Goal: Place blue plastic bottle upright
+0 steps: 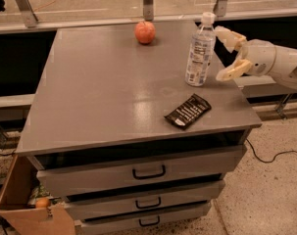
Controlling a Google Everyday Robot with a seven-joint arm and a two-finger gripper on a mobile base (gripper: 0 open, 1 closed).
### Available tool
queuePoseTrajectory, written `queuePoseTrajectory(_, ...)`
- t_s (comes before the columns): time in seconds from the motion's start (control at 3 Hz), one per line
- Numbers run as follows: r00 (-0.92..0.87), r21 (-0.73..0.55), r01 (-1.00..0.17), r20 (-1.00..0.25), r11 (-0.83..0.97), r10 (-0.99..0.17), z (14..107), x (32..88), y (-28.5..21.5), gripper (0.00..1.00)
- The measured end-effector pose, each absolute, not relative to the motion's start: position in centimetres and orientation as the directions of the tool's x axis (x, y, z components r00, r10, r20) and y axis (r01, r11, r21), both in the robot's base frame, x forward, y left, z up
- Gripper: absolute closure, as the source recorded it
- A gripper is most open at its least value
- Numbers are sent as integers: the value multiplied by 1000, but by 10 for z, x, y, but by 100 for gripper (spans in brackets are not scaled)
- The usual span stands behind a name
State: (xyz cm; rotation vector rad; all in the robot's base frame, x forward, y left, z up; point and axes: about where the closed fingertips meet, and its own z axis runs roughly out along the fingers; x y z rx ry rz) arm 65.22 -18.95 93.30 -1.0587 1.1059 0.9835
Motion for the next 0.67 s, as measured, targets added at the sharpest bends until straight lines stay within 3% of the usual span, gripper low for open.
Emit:
queuePoseTrajectory(0.33,178,-181,-950,-983,254,-34,948,631,-238,0)
queuePoseTrajectory(0.67,180,-186,-949,-983,256,-46,949,630,-243,0)
